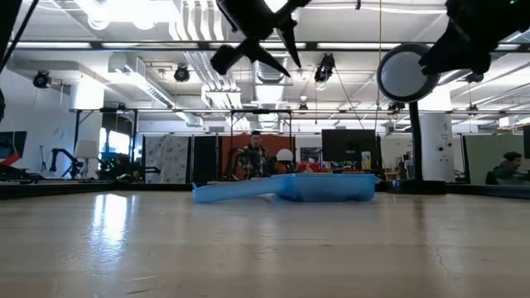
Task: Pick & place school supplies into a supply box
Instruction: Return to Home Position
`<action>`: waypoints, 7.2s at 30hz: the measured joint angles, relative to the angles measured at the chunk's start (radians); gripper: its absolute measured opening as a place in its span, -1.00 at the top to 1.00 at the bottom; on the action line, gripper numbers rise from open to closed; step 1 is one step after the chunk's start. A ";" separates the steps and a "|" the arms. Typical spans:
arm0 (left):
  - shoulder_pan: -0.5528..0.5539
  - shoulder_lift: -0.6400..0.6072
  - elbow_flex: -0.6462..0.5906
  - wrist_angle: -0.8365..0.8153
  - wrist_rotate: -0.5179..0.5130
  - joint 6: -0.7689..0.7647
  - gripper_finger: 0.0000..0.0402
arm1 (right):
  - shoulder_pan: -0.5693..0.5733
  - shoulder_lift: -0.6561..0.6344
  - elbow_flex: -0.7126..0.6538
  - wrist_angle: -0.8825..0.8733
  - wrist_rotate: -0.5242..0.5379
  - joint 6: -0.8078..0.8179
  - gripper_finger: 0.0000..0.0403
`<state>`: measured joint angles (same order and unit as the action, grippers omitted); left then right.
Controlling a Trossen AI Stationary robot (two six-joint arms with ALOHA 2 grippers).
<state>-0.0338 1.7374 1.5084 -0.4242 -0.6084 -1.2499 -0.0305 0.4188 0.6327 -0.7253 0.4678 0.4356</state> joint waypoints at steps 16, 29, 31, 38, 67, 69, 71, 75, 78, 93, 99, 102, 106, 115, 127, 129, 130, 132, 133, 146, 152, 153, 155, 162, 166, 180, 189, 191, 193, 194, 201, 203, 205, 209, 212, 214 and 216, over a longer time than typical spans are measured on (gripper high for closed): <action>-0.150 -0.147 -0.103 0.012 -0.212 0.153 0.58 | 0.000 -0.260 -0.030 -0.034 -0.158 -0.075 0.23; -0.300 -0.166 -0.182 0.050 -0.404 -0.083 0.58 | 0.000 -0.230 -0.236 0.361 -0.115 -0.107 0.32; -0.312 -0.169 -0.182 0.083 -0.426 -0.114 0.58 | 0.000 -0.218 -0.257 0.362 -0.080 -0.060 0.32; -0.366 -0.169 -0.193 0.269 -0.507 0.185 0.58 | 0.000 -0.221 -0.248 0.414 -0.092 0.136 0.32; -0.445 -0.480 -0.903 1.104 -0.122 0.624 0.58 | 0.006 -0.213 -0.624 0.992 -0.460 -0.125 0.34; -0.449 -0.522 -0.929 1.102 -0.073 0.685 0.58 | 0.006 -0.213 -0.624 0.963 -0.459 -0.125 0.35; -0.441 -0.562 -0.956 1.104 -0.010 0.715 0.58 | 0.006 -0.213 -0.624 0.941 -0.459 -0.124 0.36; -0.382 -0.643 -1.033 1.095 0.097 0.735 0.58 | 0.006 -0.213 -0.624 0.930 -0.459 -0.125 0.35; -0.291 -0.700 -1.080 1.095 0.222 0.769 0.58 | 0.006 -0.213 -0.624 0.930 -0.459 -0.122 0.33; -0.008 -1.034 -1.183 0.795 0.547 0.879 0.58 | 0.006 -0.213 -0.624 0.931 -0.458 -0.122 0.36; 0.003 -1.169 -1.298 0.788 0.540 0.864 0.58 | 0.006 -0.213 -0.624 0.931 -0.458 -0.122 0.33; 0.016 -1.225 -1.339 0.761 0.539 0.867 0.58 | 0.006 -0.213 -0.624 0.931 -0.458 -0.122 0.34; 0.039 -1.294 -1.363 0.655 0.539 0.870 0.58 | 0.006 -0.213 -0.624 0.931 -0.458 -0.122 0.36; 0.050 -1.434 -1.376 0.484 0.538 0.880 0.58 | 0.006 -0.213 -0.623 0.930 -0.458 -0.122 0.33; 0.054 -1.655 -1.483 0.455 0.509 0.876 0.58 | 0.006 -0.213 -0.623 0.930 -0.458 -0.122 0.36; 0.054 -1.687 -1.483 0.426 0.498 0.876 0.58 | 0.006 -0.213 -0.623 0.930 -0.458 -0.122 0.35; 0.054 -1.698 -1.483 0.418 0.498 0.877 0.58 | 0.006 -0.213 -0.623 0.931 -0.458 -0.122 0.34; 0.054 -1.717 -1.481 0.406 0.497 0.883 0.58 | 0.006 -0.213 -0.623 0.930 -0.458 -0.122 0.33; 0.054 -1.724 -1.480 0.404 0.498 0.889 0.58 | 0.006 -0.213 -0.623 0.930 -0.458 -0.122 0.33; 0.055 -1.692 -1.478 0.389 0.497 0.902 0.58 | 0.006 -0.213 -0.622 0.878 -0.458 -0.122 0.35; 0.055 -1.686 -1.479 0.401 0.495 0.886 0.58 | 0.006 -0.216 -0.622 0.878 -0.458 -0.122 0.33; 0.055 -1.686 -1.479 0.405 0.494 0.882 0.58 | 0.006 -0.216 -0.622 0.878 -0.458 -0.122 0.34; 0.055 -1.686 -1.480 0.407 0.494 0.882 0.58 | 0.006 -0.214 -0.622 0.878 -0.458 -0.122 0.35; 0.055 -1.686 -1.481 0.412 0.494 0.881 0.58 | 0.006 -0.214 -0.622 0.878 -0.458 -0.122 0.36; 0.055 -1.686 -1.481 0.413 0.494 0.880 0.58 | 0.006 -0.214 -0.622 0.878 -0.458 -0.122 0.34; 0.055 -1.685 -1.481 0.414 0.495 0.879 0.58 | 0.006 -0.214 -0.623 0.878 -0.458 -0.122 0.36; 0.055 -1.685 -1.481 0.414 0.495 0.879 0.58 | 0.006 -0.214 -0.623 0.878 -0.458 -0.122 0.37; 0.055 -1.685 -1.481 0.415 0.495 0.879 0.58 | 0.006 -0.214 -0.623 0.878 -0.458 -0.122 0.38; 0.055 -1.685 -1.481 0.415 0.495 0.879 0.58 | 0.006 -0.214 -0.623 0.878 -0.458 -0.122 0.38; 0.055 -1.685 -1.481 0.415 0.495 0.879 0.58 | 0.006 -0.214 -0.623 0.878 -0.458 -0.123 0.38; 0.055 -1.685 -1.481 0.415 0.495 0.879 0.58 | 0.006 -0.214 -0.623 0.878 -0.458 -0.122 0.34; 0.055 -1.685 -1.481 0.415 0.495 0.879 0.58 | 0.006 -0.214 -0.623 0.878 -0.458 -0.122 0.33; 0.055 -1.685 -1.481 0.415 0.495 0.879 0.58 | 0.006 -0.214 -0.623 0.878 -0.458 -0.122 0.33; 0.055 -1.685 -1.481 0.415 0.495 0.879 0.58 | 0.006 -0.214 -0.623 0.878 -0.458 -0.122 0.35; 0.055 -1.685 -1.481 0.415 0.495 0.879 0.58 | 0.006 -0.214 -0.623 0.878 -0.458 -0.122 0.37; 0.055 -1.685 -1.481 0.415 0.495 0.879 0.58 | 0.006 -0.214 -0.623 0.878 -0.458 -0.122 0.37; 0.055 -1.685 -1.481 0.415 0.495 0.879 0.58 | 0.006 -0.214 -0.623 0.878 -0.458 -0.122 0.36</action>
<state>0.0208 0.0525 0.0273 -0.0090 -0.1139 -0.3706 -0.0249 0.2047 0.0093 0.1528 0.0096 0.3134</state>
